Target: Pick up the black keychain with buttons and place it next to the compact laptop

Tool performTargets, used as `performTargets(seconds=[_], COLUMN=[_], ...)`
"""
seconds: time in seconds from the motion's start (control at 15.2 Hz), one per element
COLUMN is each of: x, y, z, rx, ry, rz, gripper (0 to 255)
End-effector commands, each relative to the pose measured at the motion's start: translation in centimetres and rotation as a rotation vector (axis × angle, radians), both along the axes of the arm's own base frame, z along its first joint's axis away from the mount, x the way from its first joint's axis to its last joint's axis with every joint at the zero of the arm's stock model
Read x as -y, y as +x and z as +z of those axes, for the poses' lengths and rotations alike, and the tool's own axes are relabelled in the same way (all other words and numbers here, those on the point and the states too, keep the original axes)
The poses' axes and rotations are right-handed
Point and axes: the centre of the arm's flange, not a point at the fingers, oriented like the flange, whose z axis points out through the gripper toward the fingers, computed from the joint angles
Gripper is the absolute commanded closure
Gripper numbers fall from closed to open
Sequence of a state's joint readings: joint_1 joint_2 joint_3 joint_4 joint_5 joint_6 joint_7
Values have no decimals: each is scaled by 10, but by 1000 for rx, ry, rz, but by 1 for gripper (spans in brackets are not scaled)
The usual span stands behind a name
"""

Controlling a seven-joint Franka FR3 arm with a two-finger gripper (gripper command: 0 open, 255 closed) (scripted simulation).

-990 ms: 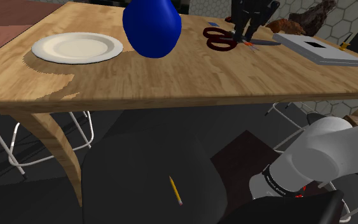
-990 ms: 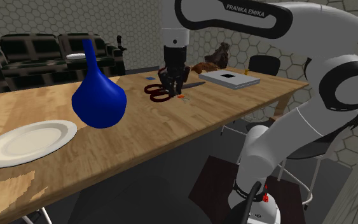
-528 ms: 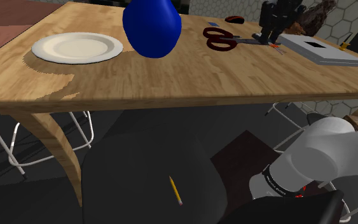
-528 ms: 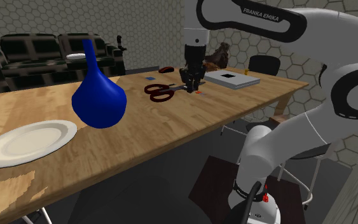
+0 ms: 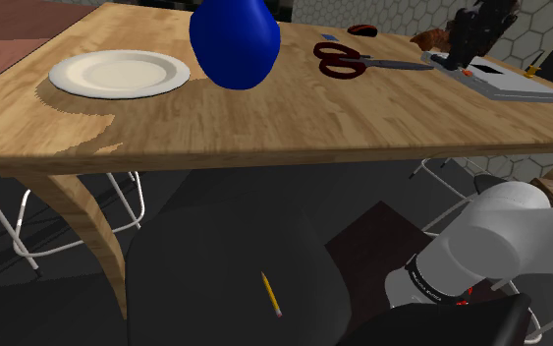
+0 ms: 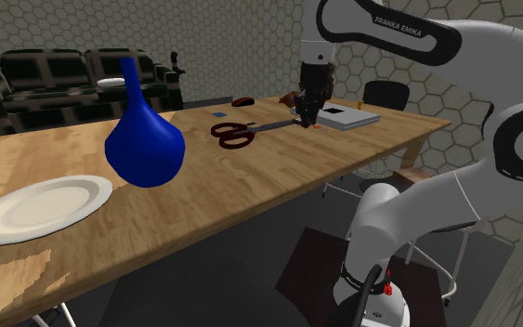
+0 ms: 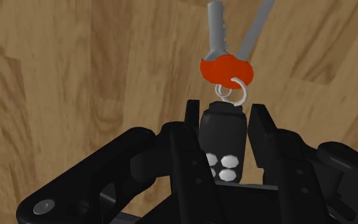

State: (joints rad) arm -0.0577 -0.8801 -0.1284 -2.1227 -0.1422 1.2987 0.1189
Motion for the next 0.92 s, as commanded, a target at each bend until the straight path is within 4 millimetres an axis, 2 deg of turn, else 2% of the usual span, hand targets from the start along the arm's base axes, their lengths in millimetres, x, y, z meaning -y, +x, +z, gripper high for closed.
performTargets(seconds=[0.0, 0.86], x=[23, 175], y=[-13, -93], z=[0, 0], rx=[-1, -1], ry=[0, 0], rz=[1, 1], gripper=[255, 255])
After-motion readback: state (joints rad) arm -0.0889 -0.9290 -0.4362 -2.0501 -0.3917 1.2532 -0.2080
